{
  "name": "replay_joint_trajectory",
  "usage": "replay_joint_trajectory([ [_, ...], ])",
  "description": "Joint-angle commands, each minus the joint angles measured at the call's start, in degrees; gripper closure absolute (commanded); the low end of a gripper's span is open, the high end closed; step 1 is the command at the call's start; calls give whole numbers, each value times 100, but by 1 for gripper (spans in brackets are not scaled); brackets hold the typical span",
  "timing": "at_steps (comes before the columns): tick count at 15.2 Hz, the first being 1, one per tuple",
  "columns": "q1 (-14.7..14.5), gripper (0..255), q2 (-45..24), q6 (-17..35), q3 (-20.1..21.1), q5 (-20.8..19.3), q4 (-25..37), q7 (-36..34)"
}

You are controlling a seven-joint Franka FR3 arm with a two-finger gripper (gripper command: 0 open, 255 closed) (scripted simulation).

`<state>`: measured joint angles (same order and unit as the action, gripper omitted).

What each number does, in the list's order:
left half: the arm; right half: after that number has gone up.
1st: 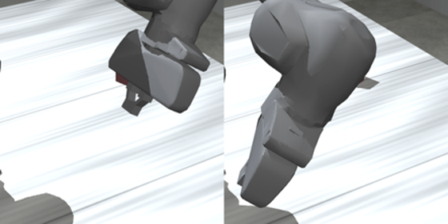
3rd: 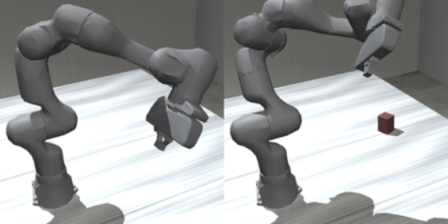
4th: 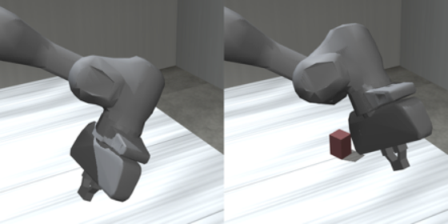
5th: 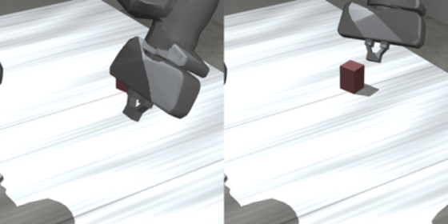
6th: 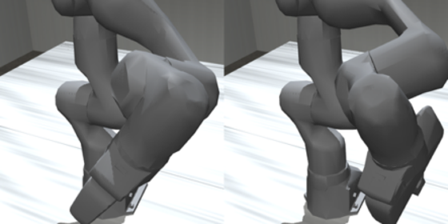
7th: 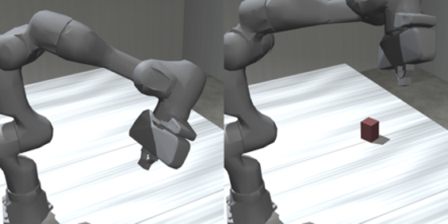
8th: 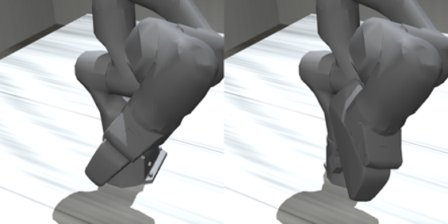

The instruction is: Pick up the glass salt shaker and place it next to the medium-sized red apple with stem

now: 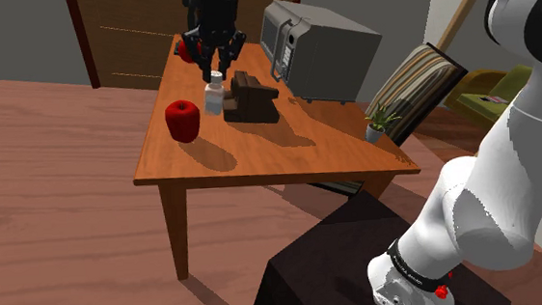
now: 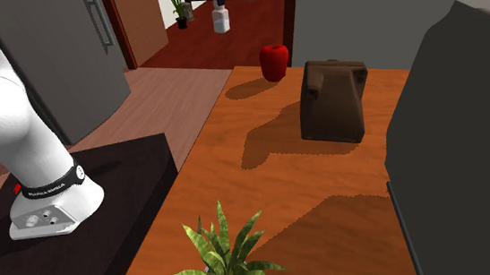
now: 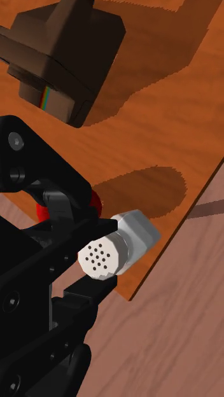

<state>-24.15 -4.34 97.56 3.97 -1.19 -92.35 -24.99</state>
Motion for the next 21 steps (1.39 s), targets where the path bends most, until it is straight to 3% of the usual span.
replay_joint_trajectory([
  [1, -28, 255, -37, 116, 23, -5, -80, -61],
  [21, -24, 255, -149, 1631, 18, -23, -1485, -91],
])
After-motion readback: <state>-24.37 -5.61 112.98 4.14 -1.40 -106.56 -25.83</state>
